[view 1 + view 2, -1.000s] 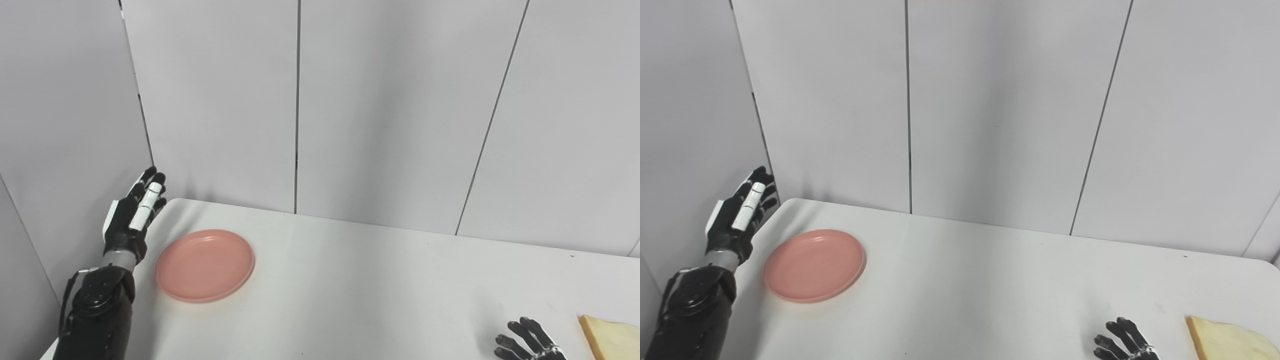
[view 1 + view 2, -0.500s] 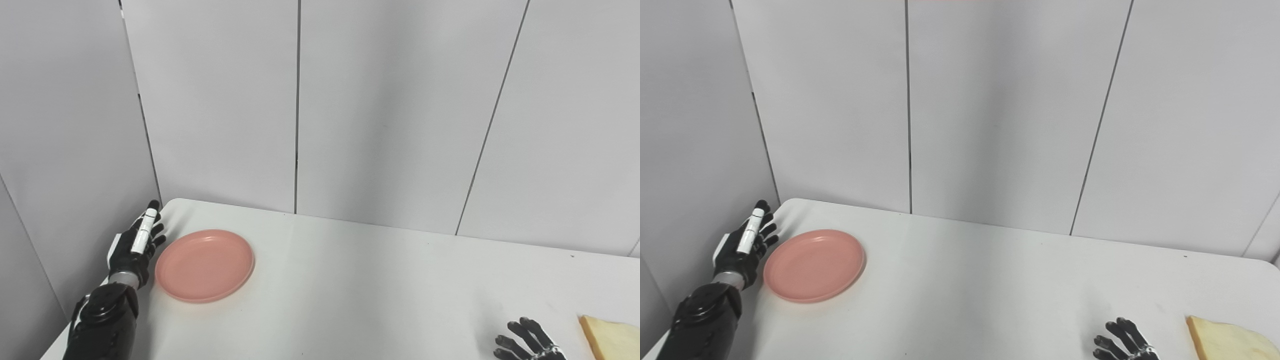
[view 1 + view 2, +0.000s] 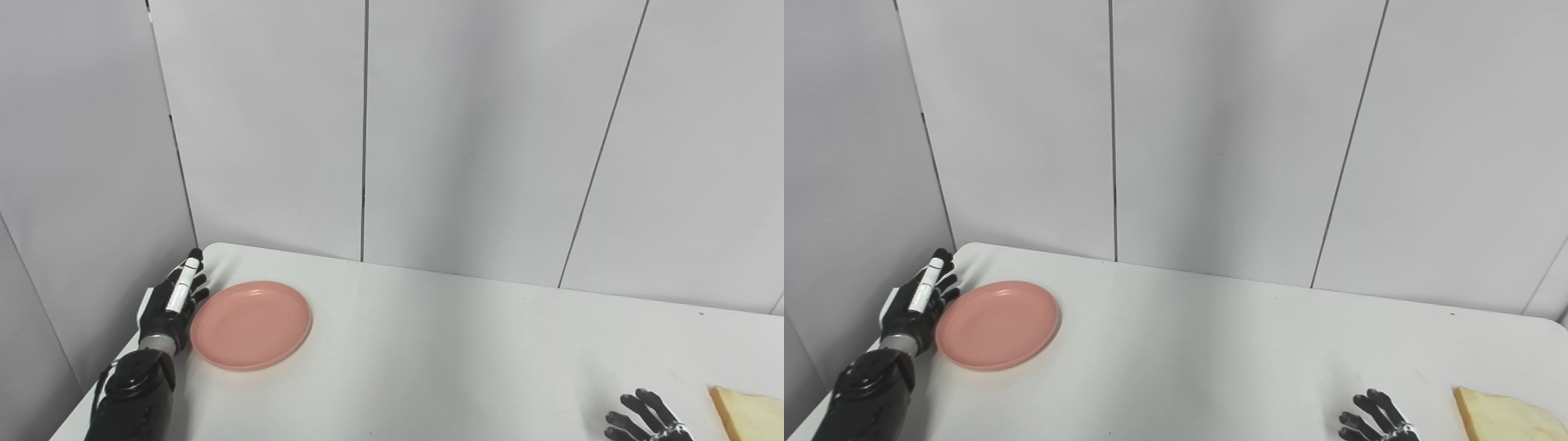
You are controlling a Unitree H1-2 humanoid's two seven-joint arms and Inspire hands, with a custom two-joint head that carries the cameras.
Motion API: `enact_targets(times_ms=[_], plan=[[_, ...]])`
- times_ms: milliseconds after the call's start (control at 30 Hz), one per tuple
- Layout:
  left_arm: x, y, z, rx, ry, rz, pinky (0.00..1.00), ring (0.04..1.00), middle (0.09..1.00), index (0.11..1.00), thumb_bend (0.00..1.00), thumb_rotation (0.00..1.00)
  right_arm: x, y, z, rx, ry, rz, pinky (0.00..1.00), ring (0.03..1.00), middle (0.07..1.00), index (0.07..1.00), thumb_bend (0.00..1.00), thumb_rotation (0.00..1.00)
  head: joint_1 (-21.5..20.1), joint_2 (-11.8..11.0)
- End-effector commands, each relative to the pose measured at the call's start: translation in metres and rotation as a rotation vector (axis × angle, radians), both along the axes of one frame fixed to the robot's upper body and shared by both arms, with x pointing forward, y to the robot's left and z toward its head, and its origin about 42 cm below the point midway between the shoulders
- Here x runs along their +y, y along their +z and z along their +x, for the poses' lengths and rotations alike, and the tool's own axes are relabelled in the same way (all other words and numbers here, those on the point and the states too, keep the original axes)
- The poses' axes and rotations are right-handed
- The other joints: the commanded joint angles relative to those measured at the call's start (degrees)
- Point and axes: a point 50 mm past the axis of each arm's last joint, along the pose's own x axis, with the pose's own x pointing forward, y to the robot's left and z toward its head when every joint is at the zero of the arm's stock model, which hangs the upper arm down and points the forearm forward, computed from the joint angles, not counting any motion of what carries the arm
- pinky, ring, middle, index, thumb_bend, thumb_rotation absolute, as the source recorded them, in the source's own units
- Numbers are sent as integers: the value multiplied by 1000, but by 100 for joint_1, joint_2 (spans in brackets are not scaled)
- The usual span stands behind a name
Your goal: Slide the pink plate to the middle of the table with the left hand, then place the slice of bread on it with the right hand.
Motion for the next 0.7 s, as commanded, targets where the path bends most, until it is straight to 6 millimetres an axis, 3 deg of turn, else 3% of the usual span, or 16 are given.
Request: enact_targets(times_ms=[0,167,267,433,667], plan=[[-1,49,26,-176,-57,48,906,932,929,833,773,702,-13,-61,-10,170,-12,-21,662,688,773,772,653,1000,3,1],[-8,36,27,-179,-79,-10,879,927,921,828,780,695,-13,-61,-11,167,-11,-30,651,681,774,772,654,999,-13,32],[-13,32,27,-181,-100,-44,930,956,936,840,803,677,-13,-60,-11,168,-10,-24,654,678,772,773,664,992,-28,51],[-20,31,27,-178,-115,-30,893,931,926,827,801,710,-12,-60,-11,164,-10,-27,650,676,769,771,664,995,-57,65],[-34,35,31,-209,-158,-87,875,904,895,801,810,665,-10,-60,-11,167,0,-29,650,679,769,766,687,977,-87,82]])
